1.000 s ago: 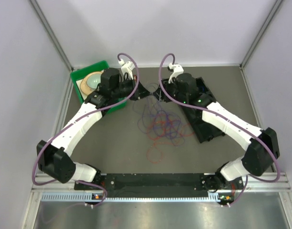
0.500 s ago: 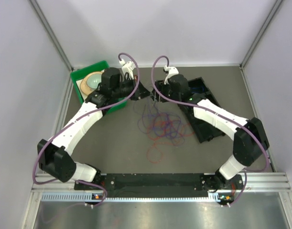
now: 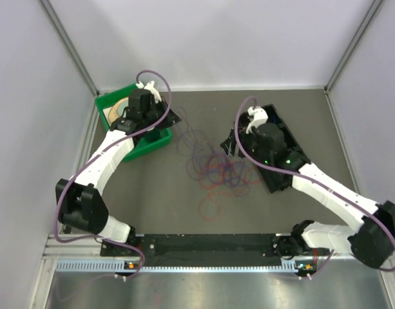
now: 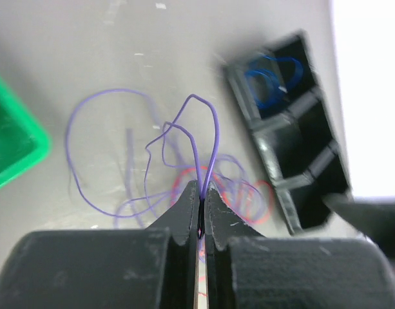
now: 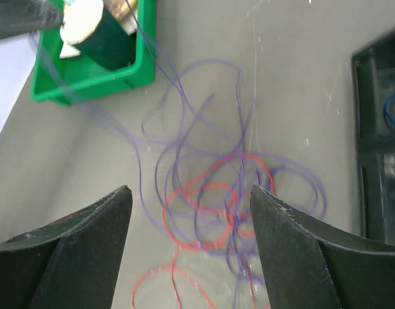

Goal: Untangle the cables

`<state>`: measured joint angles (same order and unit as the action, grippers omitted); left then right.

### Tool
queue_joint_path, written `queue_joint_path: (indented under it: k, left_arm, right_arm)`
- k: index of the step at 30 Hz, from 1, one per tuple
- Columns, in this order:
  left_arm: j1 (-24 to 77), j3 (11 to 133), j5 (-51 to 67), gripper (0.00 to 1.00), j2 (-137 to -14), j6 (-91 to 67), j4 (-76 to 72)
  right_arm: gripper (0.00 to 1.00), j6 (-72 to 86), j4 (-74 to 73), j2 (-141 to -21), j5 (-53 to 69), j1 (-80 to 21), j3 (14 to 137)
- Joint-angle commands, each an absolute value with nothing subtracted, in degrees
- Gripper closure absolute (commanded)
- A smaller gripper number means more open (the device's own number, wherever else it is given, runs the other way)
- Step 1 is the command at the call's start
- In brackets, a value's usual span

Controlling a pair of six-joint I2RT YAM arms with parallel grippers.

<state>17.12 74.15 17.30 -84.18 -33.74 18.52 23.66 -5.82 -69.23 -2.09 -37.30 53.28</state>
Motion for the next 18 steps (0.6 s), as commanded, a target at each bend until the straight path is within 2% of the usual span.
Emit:
queue_joint_path:
  k: [1,3,6,8,13,18]
  left_arm:
    - [16.7,77.69,11.08,1.0,-85.51,-34.81,19.77]
    - [16.61,78.92,10.46,1.0,-86.22,-35.07,19.78]
    - [16.61,80.76,12.21,1.0,-88.41,-35.42,19.86]
    - [16.61,81.3,12.39,1.0,-89.73,-35.68,20.13]
    - [19.41,82.88,7.56,1.0,-91.67,-33.75,24.43]
    - [20.48,80.08,7.38,1.0,-91.41,-34.19,24.44]
  right_arm:
    - [0.28,23.47,-9.4,-62.6,-0.18,-37.44,47.04]
    - [0.3,22.94,-11.33,-59.95,1.04,-39.71,43.17]
    - [0.35,17.33,-12.74,-56.43,0.18,-48.93,38.68]
    - [0.36,14.33,-13.53,-55.99,-4.65,-52.98,36.4]
    - [0.41,8.63,-12.92,-57.56,-3.26,-53.79,34.63]
    - [0.43,5.9,-13.27,-67.91,-7.1,-56.07,39.02]
